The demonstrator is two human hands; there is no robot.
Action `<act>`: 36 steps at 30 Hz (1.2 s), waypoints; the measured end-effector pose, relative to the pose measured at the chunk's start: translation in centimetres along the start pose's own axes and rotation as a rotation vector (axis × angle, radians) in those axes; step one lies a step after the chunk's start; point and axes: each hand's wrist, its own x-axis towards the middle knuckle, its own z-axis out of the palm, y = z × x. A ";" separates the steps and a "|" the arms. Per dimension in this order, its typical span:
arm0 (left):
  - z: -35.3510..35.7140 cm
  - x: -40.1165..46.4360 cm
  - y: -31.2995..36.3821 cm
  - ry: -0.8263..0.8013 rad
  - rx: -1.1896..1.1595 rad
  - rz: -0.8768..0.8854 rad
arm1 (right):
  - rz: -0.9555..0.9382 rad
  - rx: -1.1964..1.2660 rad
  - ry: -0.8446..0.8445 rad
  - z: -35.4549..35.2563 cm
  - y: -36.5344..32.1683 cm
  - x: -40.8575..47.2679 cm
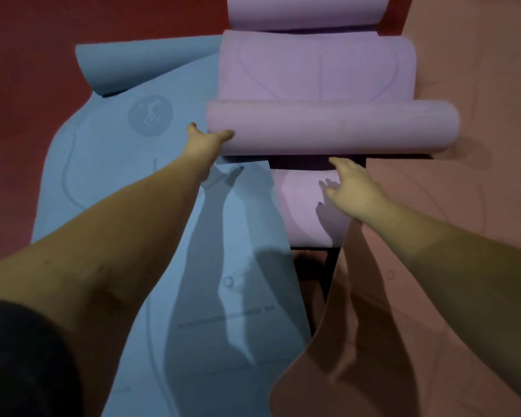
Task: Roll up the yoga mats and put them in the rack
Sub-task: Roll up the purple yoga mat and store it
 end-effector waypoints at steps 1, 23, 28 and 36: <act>0.1 0.2 0.0 -0.024 -0.030 -0.012 | 0.010 0.004 0.003 0.4 0.4 0.0; -4.7 -12.6 1.3 -0.423 0.211 0.172 | -0.147 -0.165 0.138 -6.9 -8.0 -4.3; -6.6 -16.4 0.3 -0.329 0.829 0.367 | -0.234 -0.355 0.069 -8.8 -8.8 -8.0; -18.6 -27.0 0.9 -0.196 0.915 0.452 | -0.264 -0.324 -0.121 -14.4 -10.3 -15.8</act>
